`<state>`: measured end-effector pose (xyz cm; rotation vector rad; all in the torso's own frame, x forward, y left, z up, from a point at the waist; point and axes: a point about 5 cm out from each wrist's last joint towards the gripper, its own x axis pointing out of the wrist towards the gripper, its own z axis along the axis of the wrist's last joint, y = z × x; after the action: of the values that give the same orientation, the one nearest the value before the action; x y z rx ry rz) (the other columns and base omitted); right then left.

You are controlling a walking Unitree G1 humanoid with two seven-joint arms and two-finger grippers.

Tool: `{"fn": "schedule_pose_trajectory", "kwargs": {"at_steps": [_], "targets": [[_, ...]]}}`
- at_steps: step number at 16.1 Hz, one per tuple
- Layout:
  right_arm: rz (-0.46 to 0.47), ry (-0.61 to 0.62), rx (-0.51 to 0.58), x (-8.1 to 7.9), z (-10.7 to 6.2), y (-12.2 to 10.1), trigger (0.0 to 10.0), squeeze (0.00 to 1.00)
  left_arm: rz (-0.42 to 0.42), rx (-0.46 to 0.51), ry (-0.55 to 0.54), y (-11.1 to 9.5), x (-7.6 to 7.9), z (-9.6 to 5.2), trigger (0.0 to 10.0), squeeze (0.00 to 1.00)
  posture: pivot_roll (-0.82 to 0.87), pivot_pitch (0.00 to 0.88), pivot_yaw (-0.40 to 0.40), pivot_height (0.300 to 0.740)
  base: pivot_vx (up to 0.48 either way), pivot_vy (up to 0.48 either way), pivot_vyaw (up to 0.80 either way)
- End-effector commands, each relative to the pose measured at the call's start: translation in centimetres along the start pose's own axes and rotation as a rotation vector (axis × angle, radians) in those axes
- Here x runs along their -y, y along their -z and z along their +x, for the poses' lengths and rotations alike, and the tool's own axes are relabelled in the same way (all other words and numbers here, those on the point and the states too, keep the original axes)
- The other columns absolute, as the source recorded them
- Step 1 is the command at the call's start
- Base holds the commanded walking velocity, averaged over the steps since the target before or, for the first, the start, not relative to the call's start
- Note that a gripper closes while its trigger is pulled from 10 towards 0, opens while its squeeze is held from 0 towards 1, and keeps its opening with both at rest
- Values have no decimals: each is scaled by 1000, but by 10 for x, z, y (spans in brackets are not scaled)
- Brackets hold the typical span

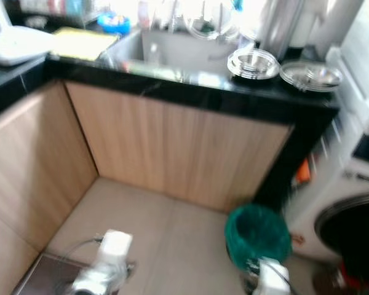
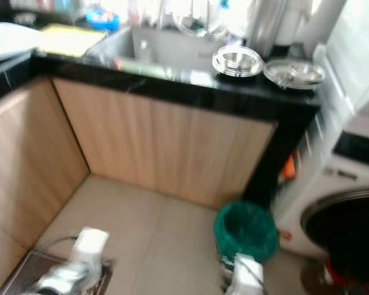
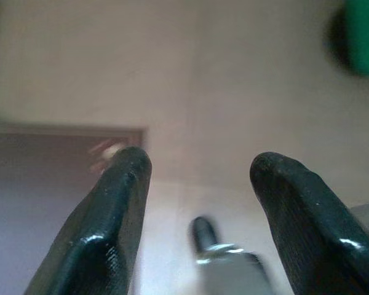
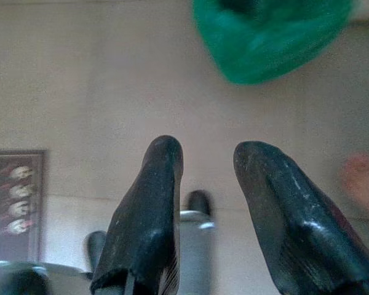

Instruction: Kitchen organization

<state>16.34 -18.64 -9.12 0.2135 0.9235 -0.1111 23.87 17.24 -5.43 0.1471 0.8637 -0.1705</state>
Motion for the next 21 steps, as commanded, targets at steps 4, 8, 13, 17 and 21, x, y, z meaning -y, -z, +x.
{"fn": "schedule_pose_trajectory", "kwargs": {"at_steps": [4,8,13,17,21], "targets": [[-60,-38,15,-9,3,-8,10000,0,2,-8,-36,2,-14,-3,10000,0,79,0,-83,740,316,0,536],[-20,-43,16,-9,3,-7,10000,0,1,-8,-37,1,-15,-2,10000,0,78,0,-83,740,315,0,106],[-16,-44,15,-10,3,-8,10000,0,0,-9,-37,2,-14,-3,10000,0,79,0,-85,740,316,0,0],[-15,-45,14,-10,3,-8,10000,0,0,-10,-38,2,-15,-3,10000,0,77,0,-84,740,315,0,0],[-4,-39,13,-9,3,-7,10000,0,4,-10,-37,2,-16,-3,10000,0,76,1,-85,740,316,0,0]]}}
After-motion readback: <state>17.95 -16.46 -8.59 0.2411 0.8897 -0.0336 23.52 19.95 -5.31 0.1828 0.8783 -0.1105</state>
